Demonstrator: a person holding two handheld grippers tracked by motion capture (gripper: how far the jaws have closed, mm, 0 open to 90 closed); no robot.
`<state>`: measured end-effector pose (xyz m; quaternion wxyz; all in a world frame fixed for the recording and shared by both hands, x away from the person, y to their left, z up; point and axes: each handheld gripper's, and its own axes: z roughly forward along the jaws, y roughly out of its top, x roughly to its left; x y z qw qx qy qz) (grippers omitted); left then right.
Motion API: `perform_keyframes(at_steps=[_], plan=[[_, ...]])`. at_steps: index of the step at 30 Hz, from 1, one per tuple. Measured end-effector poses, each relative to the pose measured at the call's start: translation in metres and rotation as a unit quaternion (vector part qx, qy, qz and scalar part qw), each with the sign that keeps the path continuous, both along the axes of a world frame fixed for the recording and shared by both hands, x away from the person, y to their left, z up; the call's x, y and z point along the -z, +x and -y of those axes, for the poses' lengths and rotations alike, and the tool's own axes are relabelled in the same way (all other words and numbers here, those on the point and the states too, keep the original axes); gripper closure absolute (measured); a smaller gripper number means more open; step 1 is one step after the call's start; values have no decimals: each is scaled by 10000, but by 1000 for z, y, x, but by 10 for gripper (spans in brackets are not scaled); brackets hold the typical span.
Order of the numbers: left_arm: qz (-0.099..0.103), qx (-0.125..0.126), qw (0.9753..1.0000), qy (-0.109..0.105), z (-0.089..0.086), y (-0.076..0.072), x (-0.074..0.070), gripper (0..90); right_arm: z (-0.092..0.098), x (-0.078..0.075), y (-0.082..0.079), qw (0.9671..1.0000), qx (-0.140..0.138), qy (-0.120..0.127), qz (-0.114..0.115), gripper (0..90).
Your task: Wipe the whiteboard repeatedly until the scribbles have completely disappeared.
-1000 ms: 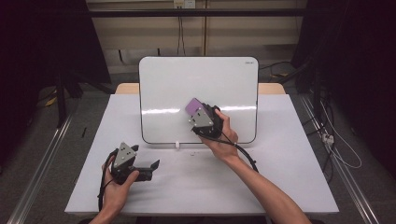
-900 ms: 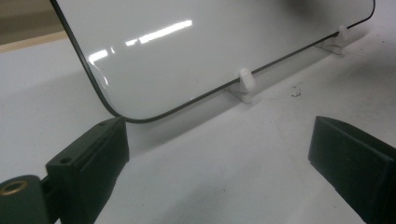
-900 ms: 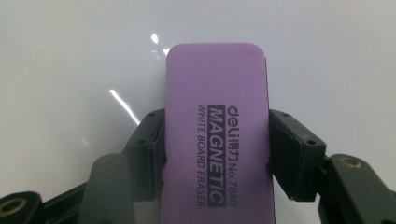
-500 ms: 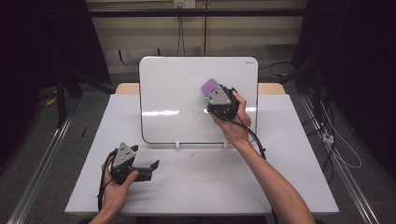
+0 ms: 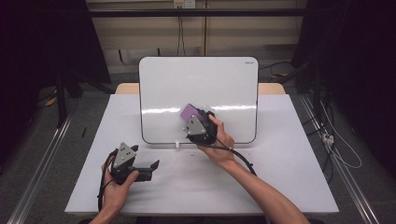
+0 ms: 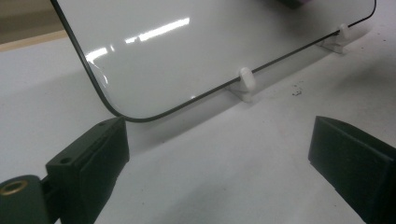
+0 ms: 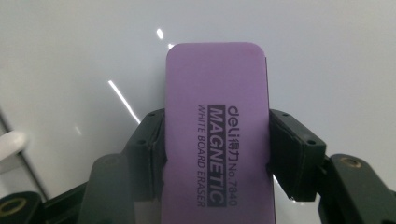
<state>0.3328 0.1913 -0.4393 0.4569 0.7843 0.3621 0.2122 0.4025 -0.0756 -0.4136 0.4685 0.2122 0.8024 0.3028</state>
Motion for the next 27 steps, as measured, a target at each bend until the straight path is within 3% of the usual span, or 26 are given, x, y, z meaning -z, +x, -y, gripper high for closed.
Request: perform_keyframes(at_steps=[4,8,13,17,19,22,27], plan=[[14,19,10000,7,-1,1,0,50,2,3,-2,9998,-48,121,-132,419],[-13,40,10000,26,-1,1,0,50,12,-4,3,9998,49,163,-105,419],[4,49,10000,12,-1,0,-1,51,33,-23,18,9988,384,291,44,419],[-3,12,10000,-35,-1,0,0,51,46,-35,29,9963,653,554,91,419],[-8,6,10000,-19,-1,0,0,51,43,-31,26,9963,681,469,227,419],[17,16,10000,12,-1,0,-1,51,34,-22,18,9972,594,409,214,419],[11,10,10000,-2,0,-1,-1,51,9,2,-2,9998,166,103,91,419]])
